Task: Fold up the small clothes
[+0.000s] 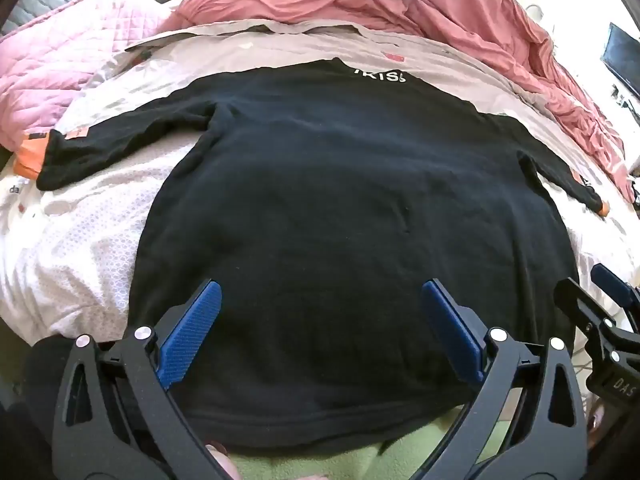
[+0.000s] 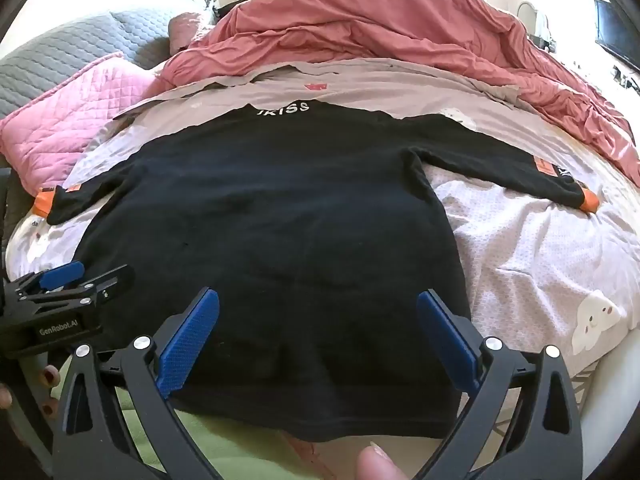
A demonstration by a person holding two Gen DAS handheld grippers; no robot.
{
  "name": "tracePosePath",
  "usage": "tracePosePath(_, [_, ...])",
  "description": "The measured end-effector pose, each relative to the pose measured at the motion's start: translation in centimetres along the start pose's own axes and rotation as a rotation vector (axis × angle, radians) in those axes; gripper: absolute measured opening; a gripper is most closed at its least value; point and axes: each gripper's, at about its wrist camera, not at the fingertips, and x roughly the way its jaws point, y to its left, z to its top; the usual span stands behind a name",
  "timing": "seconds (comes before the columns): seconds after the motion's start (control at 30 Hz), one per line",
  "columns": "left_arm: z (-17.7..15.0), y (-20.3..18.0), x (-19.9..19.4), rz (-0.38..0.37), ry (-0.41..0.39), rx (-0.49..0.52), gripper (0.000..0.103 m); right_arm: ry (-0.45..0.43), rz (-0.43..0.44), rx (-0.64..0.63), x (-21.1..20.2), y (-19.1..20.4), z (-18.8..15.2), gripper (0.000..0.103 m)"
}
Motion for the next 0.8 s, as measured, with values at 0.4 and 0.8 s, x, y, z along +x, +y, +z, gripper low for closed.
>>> tracePosePath(0.4, [0.14,-0.05,-0.19,0.005,-0.009,0.007,0.094,-0.003,0.012,0.003,0.1,-0.14,0.25,0.099])
tracePosePath(0.8, [0.26,0.44,-1.01,0.009,-0.016,0.007,0.094,0.004,0.011,0.005,-0.04,-0.07,-0.17,0.099])
